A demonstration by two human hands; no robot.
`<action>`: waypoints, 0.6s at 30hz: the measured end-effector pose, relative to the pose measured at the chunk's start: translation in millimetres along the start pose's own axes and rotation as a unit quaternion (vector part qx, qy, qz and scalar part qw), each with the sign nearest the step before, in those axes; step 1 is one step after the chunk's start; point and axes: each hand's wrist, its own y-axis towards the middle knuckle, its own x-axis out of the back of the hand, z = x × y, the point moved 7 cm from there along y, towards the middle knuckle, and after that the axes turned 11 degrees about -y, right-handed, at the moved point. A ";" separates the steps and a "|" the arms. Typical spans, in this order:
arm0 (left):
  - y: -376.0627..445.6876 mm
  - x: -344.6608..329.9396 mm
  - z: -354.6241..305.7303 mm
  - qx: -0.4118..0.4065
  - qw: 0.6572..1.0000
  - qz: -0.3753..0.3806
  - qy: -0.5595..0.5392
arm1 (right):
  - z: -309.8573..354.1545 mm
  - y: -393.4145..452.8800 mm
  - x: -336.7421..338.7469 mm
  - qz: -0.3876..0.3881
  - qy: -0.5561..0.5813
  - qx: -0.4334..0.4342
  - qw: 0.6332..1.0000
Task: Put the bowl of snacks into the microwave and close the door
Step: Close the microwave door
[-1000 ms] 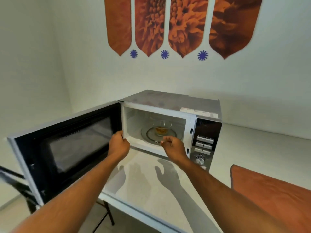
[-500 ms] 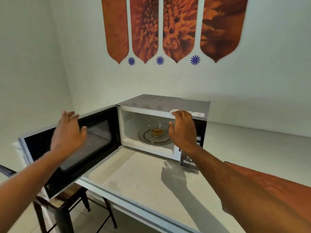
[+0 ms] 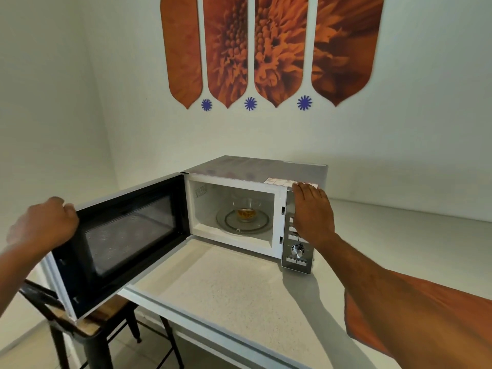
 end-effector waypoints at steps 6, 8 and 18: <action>-36.8 10.7 -21.3 -0.042 0.997 -0.059 -0.008 | 1.2 -3.1 -0.9 -0.002 0.009 -0.010 1.000; -58.3 23.6 -40.9 -0.057 0.996 -0.068 0.002 | 2.0 -2.9 -1.0 -0.005 0.012 -0.016 1.000; -143.9 65.4 -136.4 -0.076 0.996 -0.030 -0.024 | 3.1 -1.2 -2.7 -0.016 0.023 -0.032 0.999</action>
